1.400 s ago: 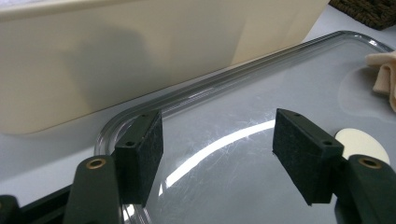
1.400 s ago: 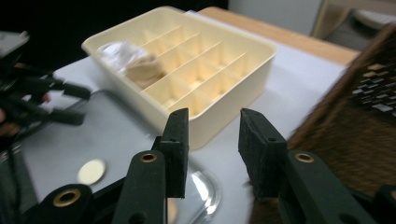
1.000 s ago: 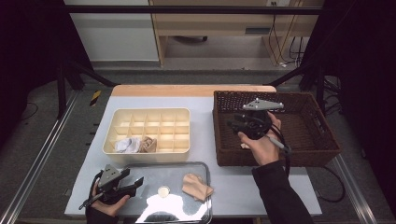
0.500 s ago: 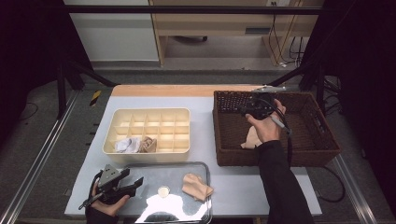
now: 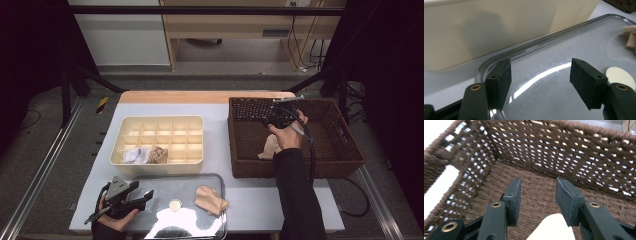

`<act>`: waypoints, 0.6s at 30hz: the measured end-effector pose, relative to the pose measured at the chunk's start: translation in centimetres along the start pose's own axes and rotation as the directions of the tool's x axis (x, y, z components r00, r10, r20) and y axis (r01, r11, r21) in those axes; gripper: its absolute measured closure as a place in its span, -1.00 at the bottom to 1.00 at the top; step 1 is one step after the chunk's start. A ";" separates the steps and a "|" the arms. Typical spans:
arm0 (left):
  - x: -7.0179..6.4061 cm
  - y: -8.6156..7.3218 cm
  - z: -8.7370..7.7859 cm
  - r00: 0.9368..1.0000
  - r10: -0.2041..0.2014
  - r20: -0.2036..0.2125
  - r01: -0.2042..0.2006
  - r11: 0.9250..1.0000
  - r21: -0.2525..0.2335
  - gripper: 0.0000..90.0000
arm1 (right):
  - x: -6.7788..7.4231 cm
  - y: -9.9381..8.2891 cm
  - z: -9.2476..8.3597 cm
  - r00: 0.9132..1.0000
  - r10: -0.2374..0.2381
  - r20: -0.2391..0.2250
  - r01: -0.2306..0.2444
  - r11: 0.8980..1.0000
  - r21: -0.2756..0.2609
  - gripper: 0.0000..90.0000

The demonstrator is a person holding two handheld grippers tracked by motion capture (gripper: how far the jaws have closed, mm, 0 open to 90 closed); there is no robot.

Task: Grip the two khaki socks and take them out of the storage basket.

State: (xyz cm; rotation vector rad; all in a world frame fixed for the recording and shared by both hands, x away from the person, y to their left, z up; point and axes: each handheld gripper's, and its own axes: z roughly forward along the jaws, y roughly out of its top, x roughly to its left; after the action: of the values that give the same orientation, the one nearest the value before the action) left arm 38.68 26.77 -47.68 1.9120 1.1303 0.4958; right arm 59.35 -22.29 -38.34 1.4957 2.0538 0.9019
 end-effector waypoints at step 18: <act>0.0 0.0 0.0 1.000 0.002 -0.002 -0.002 1.000 0.002 -0.25 | -2.9 -3.8 2.7 0.993 0.114 0.044 -0.119 0.981 0.155 0.15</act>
State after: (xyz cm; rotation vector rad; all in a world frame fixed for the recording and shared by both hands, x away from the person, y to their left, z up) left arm 38.70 26.77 -47.73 1.9150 1.1307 0.4979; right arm 59.58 -25.15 -43.06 1.7180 2.0712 0.7647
